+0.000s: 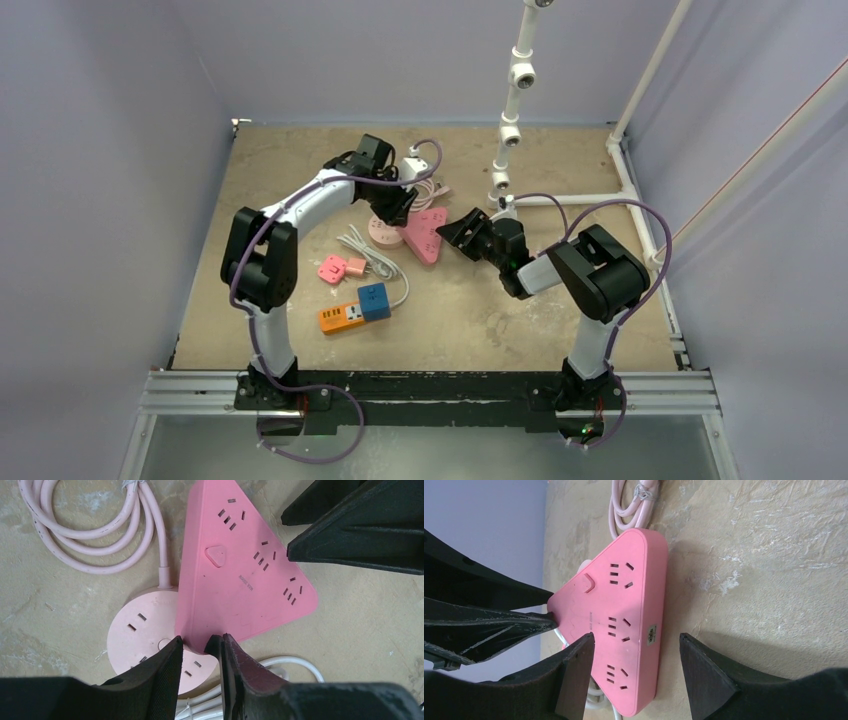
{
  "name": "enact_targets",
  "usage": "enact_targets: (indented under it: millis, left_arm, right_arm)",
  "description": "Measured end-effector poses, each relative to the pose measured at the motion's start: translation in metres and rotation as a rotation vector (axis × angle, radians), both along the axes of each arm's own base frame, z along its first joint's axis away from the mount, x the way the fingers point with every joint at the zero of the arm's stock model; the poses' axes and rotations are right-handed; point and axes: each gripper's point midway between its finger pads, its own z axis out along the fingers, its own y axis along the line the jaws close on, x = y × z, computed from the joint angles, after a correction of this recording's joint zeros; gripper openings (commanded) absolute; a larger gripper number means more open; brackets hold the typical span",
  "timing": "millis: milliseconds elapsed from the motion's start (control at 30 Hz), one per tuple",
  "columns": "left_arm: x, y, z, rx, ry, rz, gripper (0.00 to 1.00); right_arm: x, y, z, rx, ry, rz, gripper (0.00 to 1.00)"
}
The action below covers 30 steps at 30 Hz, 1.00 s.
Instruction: Insert the plug
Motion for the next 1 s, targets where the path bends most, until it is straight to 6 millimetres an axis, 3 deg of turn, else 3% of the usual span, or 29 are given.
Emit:
enact_targets:
  millis: [167,333,500,733,833,1000]
  left_arm:
    - [0.002,0.007,-0.002,0.001,0.01,0.019,0.29]
    - [0.016,0.03,-0.009,-0.032,0.078,0.089,0.28]
    - [0.024,0.061,-0.038,-0.02,0.177,0.171,0.28]
    - [0.031,0.058,-0.036,-0.055,0.201,0.169,0.28]
    - [0.028,0.056,-0.036,-0.057,0.206,0.157,0.34]
    - [0.018,0.055,-0.03,-0.058,0.231,0.114,0.56]
  right_arm:
    - [0.0,0.0,0.0,0.0,-0.001,0.0,0.66]
    - [0.003,0.002,0.004,0.004,-0.01,0.0,0.67]
    - [0.008,0.005,0.013,0.018,-0.036,0.001,0.68]
    - [0.014,0.013,0.047,0.092,-0.16,0.02,0.69]
    - [0.013,0.019,0.053,0.109,-0.181,0.038,0.69]
    - [0.011,0.024,0.04,0.102,-0.146,0.045,0.69]
